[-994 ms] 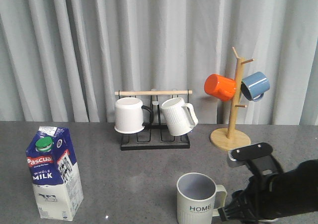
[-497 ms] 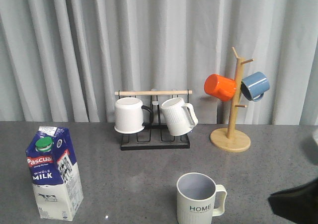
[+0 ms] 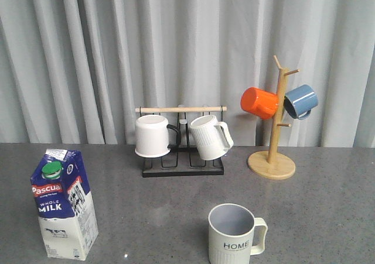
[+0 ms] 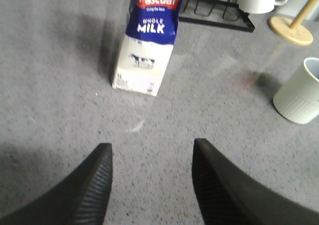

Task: Place milk next to cup
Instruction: 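Release the HOME mug and withdraw the right gripper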

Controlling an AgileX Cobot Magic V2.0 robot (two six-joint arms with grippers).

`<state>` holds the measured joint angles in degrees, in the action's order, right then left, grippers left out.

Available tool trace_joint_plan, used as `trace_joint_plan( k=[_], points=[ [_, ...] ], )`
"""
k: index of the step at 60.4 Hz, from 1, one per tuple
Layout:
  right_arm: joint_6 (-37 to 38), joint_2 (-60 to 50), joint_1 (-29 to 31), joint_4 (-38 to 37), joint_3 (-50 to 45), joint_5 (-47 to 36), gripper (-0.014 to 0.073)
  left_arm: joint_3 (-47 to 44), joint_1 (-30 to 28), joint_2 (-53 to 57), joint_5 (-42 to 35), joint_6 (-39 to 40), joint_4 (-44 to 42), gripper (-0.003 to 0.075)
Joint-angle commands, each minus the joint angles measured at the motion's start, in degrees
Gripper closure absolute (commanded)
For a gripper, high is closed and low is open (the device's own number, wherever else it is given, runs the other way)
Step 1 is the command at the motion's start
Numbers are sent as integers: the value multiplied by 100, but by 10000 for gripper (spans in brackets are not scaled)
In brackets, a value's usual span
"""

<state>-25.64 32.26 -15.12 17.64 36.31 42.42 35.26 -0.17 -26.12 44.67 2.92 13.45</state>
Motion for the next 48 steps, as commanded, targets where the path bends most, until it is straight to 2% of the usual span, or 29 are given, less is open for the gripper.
trace_joint_plan(
  k=[1,15,25,34,48],
  points=[
    [2,-59,20,34,-255,-528,599,399,38,-385,-70,-34,154,349],
    [2,-134,20,33,-761,-780,599,1661,38,-1389,618,-357,149,257],
    [2,-134,20,28,-872,-958,599,2805,38,-2193,1386,-528,149,181],
    [2,-134,20,35,-911,-1006,599,3496,38,-2640,1449,-523,155,178],
    [2,-134,20,41,-908,-1006,599,3907,38,-2817,1550,-571,317,177]
  ],
)
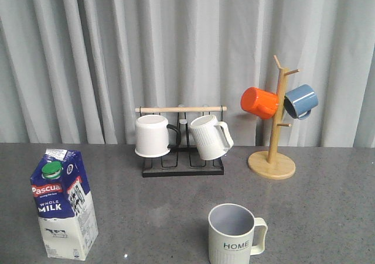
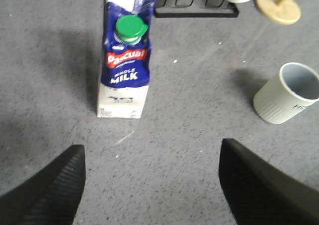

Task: Place milk next to cup
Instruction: 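Release the HOME mug and withdraw the right gripper, then lower the left gripper over the milk carton's top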

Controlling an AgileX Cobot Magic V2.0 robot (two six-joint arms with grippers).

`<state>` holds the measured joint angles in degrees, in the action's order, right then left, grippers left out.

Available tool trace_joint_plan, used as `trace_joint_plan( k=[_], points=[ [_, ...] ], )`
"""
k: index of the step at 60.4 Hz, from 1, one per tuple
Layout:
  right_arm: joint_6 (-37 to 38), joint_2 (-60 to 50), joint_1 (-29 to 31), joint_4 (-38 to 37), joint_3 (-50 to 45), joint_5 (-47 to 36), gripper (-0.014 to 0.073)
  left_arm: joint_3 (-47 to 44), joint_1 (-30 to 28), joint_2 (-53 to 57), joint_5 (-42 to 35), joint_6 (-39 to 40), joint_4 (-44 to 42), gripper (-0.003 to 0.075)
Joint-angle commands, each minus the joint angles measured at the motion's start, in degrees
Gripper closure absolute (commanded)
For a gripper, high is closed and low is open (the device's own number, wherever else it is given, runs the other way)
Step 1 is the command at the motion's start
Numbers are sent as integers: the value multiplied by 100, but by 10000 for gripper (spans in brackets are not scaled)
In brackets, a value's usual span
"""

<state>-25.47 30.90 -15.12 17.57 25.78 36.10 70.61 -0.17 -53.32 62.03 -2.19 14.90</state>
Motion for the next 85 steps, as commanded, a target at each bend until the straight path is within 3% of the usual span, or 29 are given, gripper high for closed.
trace_joint_plan(
  k=[1,14,39,85],
  points=[
    [-14,2,20,48,145,-374,599,430,38,-135,-124,-93,173,177],
    [-8,2,20,69,145,-374,599,1698,38,-999,782,-301,144,159],
    [-9,2,20,90,145,-369,599,3745,38,-2525,942,-235,313,146],
    [-9,2,20,84,145,-325,599,3794,38,-4130,944,-253,302,148]
  ],
)
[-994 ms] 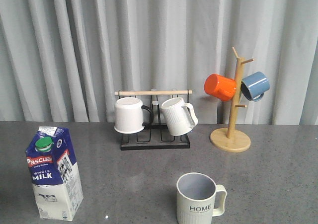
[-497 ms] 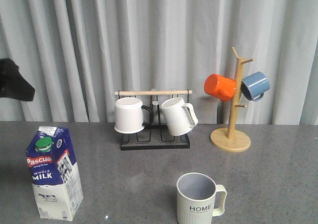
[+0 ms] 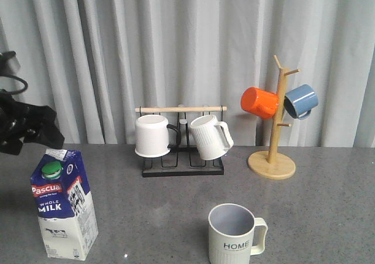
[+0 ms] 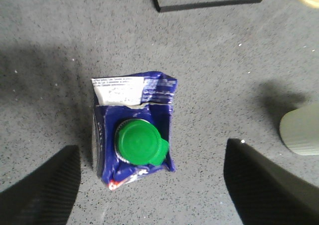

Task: Place milk next to cup
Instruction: 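Lower the left gripper over the milk carton's top, then grasp the milk carton top with the left gripper, carry toward mug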

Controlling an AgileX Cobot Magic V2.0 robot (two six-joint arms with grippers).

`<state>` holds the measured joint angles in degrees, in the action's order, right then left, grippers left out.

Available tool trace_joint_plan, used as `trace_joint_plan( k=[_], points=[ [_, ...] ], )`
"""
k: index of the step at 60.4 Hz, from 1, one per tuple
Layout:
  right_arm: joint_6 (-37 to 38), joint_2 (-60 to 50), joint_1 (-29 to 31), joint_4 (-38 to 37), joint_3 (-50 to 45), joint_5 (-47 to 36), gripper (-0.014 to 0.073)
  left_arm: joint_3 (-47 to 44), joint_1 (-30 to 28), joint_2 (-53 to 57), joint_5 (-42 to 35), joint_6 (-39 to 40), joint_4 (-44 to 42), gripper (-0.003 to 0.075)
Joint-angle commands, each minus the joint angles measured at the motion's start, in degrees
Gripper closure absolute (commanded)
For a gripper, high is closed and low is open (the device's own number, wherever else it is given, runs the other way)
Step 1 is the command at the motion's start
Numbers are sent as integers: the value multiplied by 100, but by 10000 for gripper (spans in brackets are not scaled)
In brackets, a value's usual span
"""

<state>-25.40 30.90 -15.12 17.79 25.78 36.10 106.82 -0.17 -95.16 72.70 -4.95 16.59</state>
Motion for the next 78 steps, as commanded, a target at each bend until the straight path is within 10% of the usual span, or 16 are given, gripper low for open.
trace_joint_plan(
  k=[1,39,78],
  points=[
    [-16,2,20,62,145,-325,599,174,38,20,-130,23,133,148],
    [-16,2,20,57,145,-325,599,145,82,-914,-117,23,138,183],
    [-16,2,20,49,145,-325,599,163,144,-730,-208,-29,1605,629]
  ],
)
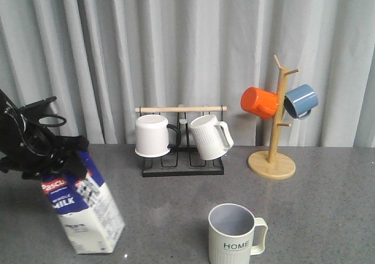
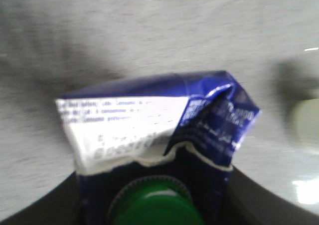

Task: Place milk next to cup
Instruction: 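Grasp the milk carton top with the left gripper, carry toward mug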

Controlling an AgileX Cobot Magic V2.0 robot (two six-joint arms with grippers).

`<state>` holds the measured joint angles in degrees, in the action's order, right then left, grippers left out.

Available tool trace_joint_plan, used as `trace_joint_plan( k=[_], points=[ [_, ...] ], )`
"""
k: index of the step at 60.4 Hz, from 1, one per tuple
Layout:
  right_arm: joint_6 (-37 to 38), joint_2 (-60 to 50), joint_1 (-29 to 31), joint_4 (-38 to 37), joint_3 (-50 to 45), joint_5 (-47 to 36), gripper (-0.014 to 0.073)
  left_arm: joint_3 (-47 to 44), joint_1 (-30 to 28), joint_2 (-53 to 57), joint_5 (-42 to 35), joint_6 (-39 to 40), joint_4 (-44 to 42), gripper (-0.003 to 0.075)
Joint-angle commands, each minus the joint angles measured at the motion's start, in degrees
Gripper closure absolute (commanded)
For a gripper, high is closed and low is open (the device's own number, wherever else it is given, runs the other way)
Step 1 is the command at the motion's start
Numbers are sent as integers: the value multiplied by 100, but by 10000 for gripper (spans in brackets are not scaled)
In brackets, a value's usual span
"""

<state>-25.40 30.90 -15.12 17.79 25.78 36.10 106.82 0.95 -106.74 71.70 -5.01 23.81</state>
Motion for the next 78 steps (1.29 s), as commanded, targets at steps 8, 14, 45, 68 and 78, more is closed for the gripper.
trace_joint_plan(
  k=[8,14,45,68,78],
  points=[
    [-16,2,20,49,145,-325,599,218,32,544,-223,-385,1977,659],
    [-16,2,20,49,145,-325,599,488,90,550,-214,-687,2734,669],
    [-16,2,20,59,145,-309,599,1658,1590,470,-12,-9,-125,669],
    [5,2,20,65,145,-301,599,1658,2263,-294,-16,56,-485,664],
    [5,2,20,65,145,-226,599,1658,2372,-539,-11,56,-485,661]
  ],
)
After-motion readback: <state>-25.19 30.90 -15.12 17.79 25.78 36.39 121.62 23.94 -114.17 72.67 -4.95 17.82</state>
